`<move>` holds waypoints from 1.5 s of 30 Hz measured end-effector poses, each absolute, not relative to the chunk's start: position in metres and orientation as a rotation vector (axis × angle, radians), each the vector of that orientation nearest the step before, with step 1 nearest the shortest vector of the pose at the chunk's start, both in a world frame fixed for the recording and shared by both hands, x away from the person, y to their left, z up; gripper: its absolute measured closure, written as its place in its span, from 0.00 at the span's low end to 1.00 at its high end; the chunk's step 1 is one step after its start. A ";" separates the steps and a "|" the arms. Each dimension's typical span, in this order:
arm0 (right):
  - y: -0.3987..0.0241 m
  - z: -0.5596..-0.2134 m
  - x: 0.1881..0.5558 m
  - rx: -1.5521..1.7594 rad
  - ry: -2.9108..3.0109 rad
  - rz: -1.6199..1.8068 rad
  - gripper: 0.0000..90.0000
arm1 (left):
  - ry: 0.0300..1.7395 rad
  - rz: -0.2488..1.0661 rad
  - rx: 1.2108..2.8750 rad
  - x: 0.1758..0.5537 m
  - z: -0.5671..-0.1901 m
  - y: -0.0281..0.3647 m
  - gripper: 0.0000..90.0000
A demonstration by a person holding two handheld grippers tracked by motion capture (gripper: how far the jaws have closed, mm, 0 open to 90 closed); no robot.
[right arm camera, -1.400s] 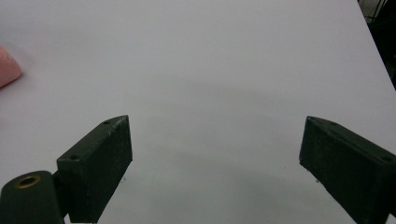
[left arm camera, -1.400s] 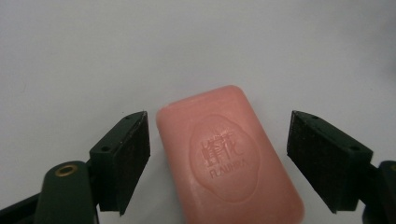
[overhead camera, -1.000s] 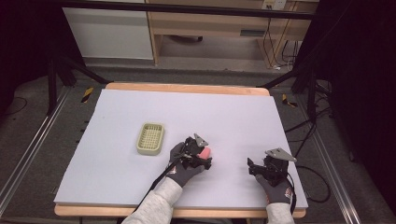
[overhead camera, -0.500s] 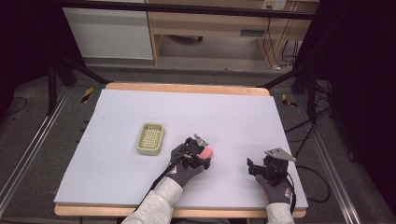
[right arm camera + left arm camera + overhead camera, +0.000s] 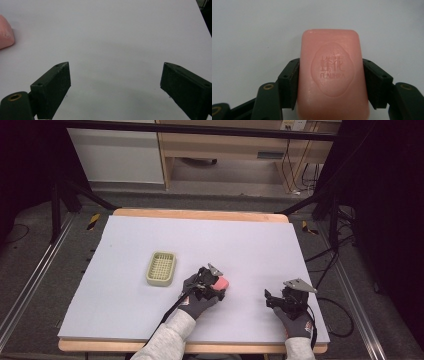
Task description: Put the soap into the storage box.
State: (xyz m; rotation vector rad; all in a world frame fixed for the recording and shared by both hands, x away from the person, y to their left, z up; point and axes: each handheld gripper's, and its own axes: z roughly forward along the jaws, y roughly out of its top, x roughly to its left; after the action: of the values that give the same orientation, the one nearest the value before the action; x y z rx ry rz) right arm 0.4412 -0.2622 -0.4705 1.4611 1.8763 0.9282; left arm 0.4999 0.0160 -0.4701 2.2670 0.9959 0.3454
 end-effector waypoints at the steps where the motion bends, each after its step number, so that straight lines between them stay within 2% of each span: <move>1: -0.262 -0.471 0.441 1.461 1.876 0.928 0.11 | 0.995 0.346 2.268 0.500 -0.470 0.016 0.41; 17: -0.262 -0.471 0.441 1.462 1.874 0.930 0.11 | 0.953 0.352 2.249 0.492 -0.451 0.028 0.41; 45: -0.262 -0.471 0.441 1.463 1.872 0.923 0.11 | 0.936 0.338 2.203 0.478 -0.420 0.088 0.41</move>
State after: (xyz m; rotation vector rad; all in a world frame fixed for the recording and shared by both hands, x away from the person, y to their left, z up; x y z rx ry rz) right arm 0.4409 -0.2625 -0.4708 1.4633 1.8719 0.9232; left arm 0.4784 0.0881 -0.4204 2.2031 0.9363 0.3376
